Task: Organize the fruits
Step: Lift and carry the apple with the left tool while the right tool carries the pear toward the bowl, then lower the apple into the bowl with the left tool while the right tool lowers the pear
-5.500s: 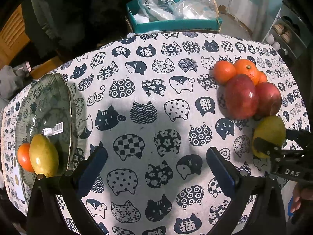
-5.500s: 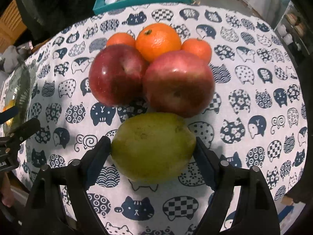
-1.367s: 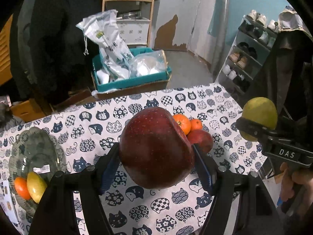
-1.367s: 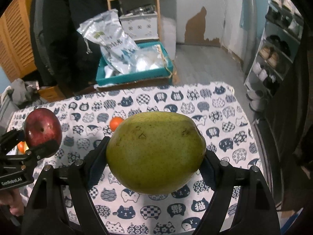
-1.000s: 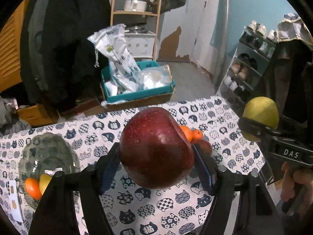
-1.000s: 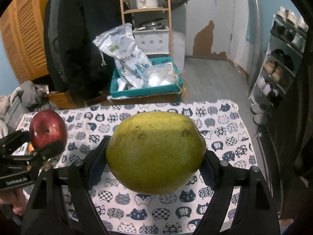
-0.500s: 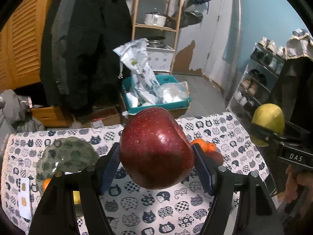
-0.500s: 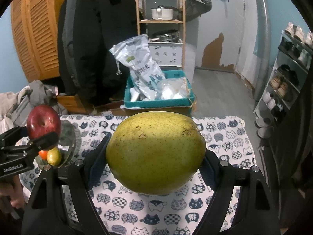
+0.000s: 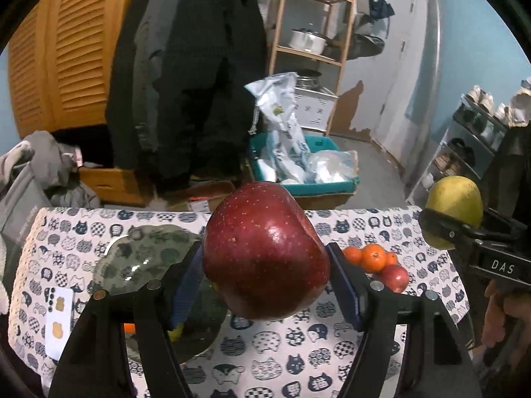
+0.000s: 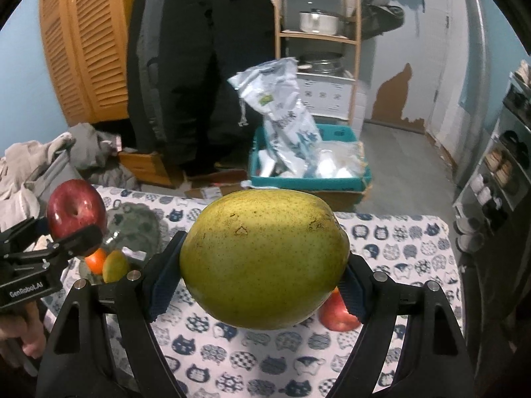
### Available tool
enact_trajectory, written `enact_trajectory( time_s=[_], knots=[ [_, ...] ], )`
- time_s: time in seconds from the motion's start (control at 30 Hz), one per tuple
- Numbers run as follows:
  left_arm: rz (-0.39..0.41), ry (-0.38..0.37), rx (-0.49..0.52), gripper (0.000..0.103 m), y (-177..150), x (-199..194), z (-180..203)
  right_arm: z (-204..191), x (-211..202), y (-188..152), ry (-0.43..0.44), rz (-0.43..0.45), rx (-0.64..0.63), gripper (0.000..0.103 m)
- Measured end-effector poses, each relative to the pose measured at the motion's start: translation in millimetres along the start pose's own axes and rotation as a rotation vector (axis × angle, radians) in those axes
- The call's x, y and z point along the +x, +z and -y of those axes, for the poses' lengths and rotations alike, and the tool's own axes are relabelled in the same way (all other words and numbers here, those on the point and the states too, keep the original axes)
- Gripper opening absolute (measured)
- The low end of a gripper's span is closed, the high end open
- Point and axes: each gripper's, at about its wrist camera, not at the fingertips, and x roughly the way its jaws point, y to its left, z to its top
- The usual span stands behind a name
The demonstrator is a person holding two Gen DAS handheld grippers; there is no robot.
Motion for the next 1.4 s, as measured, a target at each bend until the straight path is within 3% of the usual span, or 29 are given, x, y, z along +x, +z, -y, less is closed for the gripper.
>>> enact_trajectory(
  time_s=[0.83, 1.4],
  knots=[
    [-0.011, 0.154, -0.142, 0.073, -10.2, -6.7, -123.7, -132.4, 71.6, 33.8, 0.204, -0.056, -0.109, 0.082],
    [-0.147, 0.209, -0.173, 0.073, -29.4, 58.2, -176.0, -178.4, 162.8, 19.8, 0.275, -0.203, -0.123, 0.082]
  ],
)
